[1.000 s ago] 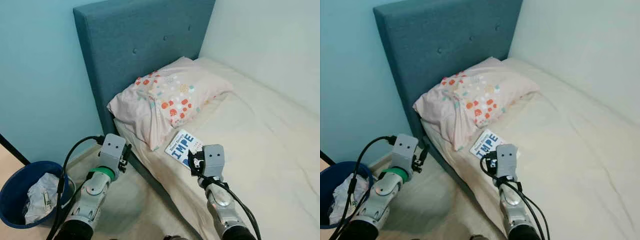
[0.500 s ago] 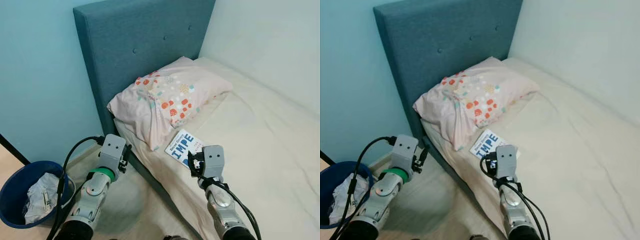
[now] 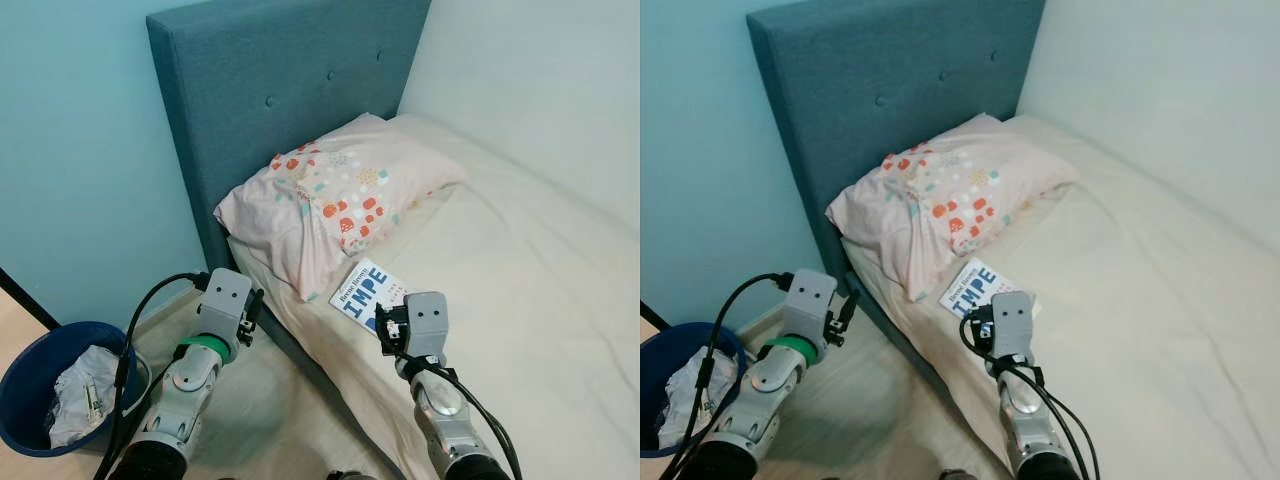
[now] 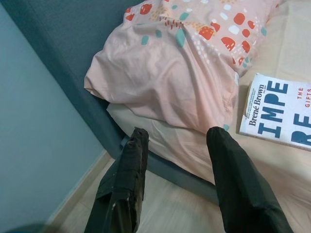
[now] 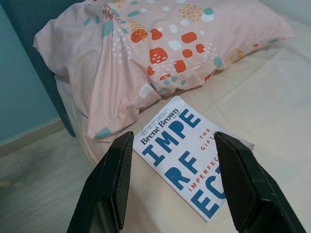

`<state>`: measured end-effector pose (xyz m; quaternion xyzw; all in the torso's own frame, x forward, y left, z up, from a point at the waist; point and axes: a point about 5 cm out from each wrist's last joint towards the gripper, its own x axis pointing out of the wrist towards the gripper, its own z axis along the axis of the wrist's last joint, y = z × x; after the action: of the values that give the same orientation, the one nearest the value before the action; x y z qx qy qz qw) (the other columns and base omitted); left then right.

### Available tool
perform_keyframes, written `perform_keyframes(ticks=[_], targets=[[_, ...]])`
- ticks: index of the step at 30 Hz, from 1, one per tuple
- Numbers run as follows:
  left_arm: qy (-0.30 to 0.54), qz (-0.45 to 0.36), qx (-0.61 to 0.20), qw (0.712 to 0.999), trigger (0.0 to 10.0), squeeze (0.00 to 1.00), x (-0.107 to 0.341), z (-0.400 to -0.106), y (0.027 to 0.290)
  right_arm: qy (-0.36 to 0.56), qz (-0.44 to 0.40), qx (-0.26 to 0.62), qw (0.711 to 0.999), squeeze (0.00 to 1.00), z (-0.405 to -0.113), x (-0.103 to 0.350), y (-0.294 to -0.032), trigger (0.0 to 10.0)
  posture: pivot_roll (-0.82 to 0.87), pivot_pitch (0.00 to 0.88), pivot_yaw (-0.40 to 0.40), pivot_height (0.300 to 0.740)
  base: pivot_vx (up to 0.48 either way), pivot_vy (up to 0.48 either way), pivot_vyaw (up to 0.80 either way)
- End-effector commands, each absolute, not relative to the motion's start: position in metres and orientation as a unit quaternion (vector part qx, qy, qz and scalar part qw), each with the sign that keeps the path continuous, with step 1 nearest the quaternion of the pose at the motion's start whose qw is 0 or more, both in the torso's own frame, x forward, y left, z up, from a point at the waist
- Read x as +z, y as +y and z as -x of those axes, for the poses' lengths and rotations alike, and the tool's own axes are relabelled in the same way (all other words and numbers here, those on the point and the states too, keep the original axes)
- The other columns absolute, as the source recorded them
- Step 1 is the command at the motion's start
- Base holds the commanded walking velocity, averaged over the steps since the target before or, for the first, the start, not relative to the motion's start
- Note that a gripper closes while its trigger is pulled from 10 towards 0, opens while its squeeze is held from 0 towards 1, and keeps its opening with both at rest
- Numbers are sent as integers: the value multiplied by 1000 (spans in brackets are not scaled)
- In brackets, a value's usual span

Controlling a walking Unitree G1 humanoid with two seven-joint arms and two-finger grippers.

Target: Clean up the room

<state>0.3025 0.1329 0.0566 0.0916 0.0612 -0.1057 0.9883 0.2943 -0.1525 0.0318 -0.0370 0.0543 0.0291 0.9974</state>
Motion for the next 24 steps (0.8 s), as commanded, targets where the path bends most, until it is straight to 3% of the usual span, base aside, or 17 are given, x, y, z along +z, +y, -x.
perform_keyframes(ticks=[1,24], targets=[[71,-93,-109,987,10000,0,50,-298,133,64,33,22,997,0,-289,26,-154,10000,11,52,14,740,0,0,0],[71,-92,-106,987,10000,0,51,-299,133,66,34,24,997,0,-290,26,-153,10000,13,48,14,740,0,0,0]])
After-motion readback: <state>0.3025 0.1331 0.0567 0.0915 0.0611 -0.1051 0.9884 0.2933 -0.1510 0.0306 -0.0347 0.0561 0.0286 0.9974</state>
